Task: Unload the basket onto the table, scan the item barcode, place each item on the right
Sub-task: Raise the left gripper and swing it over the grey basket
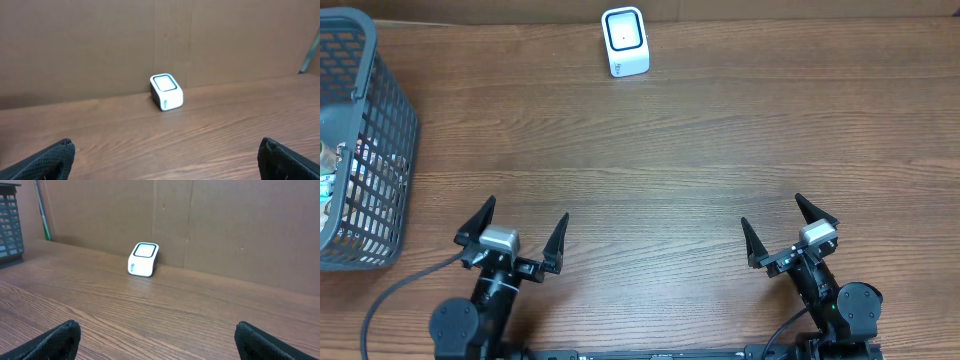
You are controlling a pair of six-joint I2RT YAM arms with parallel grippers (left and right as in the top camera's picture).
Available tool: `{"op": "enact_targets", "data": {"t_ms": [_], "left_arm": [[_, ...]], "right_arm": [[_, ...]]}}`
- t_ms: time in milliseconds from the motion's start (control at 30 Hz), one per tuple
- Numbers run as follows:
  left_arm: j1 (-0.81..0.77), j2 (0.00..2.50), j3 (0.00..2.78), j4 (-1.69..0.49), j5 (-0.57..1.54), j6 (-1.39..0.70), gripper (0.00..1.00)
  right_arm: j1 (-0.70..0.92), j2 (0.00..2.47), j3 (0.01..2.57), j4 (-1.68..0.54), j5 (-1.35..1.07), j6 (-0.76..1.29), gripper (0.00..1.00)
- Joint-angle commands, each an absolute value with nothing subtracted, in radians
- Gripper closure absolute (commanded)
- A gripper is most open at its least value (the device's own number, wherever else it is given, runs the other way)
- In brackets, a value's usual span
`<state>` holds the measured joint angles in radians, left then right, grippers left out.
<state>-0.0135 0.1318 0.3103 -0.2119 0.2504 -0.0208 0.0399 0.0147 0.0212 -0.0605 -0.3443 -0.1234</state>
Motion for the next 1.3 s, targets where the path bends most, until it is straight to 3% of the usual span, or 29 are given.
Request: {"op": "enact_targets", "data": {"t_ms": [0,233,667,800,1033,1267], "left_arm": [[-0.02,0.241,0.422,-0.217,0.299,-0.03,0.0],[-0.02,0.6,0.795,-0.4,0.363,-0.025,0.0],[-0.02,1.309,1.765,-1.117,0.394,-0.022,0.0],[-0.02,1.42,1.909,-1.145,0.376,-0.022,0.0],[-0.01,1.439,1.92,-1.046,0.303,0.024,0.0],[0.139,1.439,1.92,-1.019,0.283,-0.03,0.0]], "right_arm": [[0.039,0.003,0.008,-0.053,-0.35,-0.117,0.0],[0.039,0.003,0.008,-0.053,-0.35,-0.117,0.0],[0.039,0.003,0.008,-0.054,-0.35,-0.117,0.0],[0.039,0.003,0.008,-0.054,-0.35,-0.117,0.0],[0.039,0.003,0.008,-0.053,-0.35,-0.117,0.0],[0.039,0.003,0.008,-0.053,-0.35,-0.117,0.0]]}}
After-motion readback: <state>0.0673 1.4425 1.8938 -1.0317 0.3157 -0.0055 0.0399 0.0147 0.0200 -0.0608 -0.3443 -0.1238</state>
